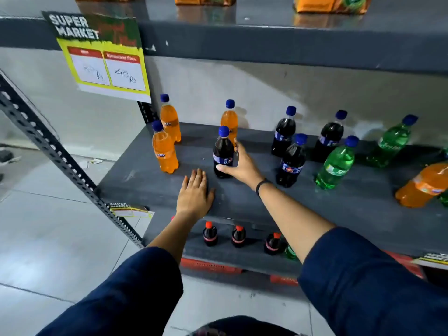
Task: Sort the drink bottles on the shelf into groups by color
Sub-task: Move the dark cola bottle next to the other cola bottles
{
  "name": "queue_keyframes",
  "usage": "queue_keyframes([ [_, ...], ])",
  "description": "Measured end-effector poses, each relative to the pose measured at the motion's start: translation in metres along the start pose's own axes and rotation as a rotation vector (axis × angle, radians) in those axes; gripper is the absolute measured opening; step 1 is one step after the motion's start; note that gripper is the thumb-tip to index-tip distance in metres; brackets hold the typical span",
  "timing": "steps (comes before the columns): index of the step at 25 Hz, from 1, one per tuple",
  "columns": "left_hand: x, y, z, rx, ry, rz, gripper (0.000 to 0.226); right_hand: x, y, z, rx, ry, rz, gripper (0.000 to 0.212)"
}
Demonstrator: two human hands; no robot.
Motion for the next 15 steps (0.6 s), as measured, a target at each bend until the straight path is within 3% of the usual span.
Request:
queue_keyframes([
  [5, -0.004, -0.004, 0.0, -0.002, -0.034, -0.037, 0.063, 0.002, -0.014, -0.01, 0.021, -0.056, -0.011, 0.072],
  [15, -0.006, -0.006, 0.0, -0.01, -0.042, -0.057, 0.063, 0.026, 0.069, 0.072, 0.362, -0.052, 0.109, 0.057],
])
Point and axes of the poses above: each hand's wrist, its own z-axis away from the middle knuckle, its own y-axis out of the back of the hand, x = y × z, the point moved 6 cm from there along -z, towards the middle knuckle, and after that the axes turned 12 degrees about x, right-handed, at the moved point
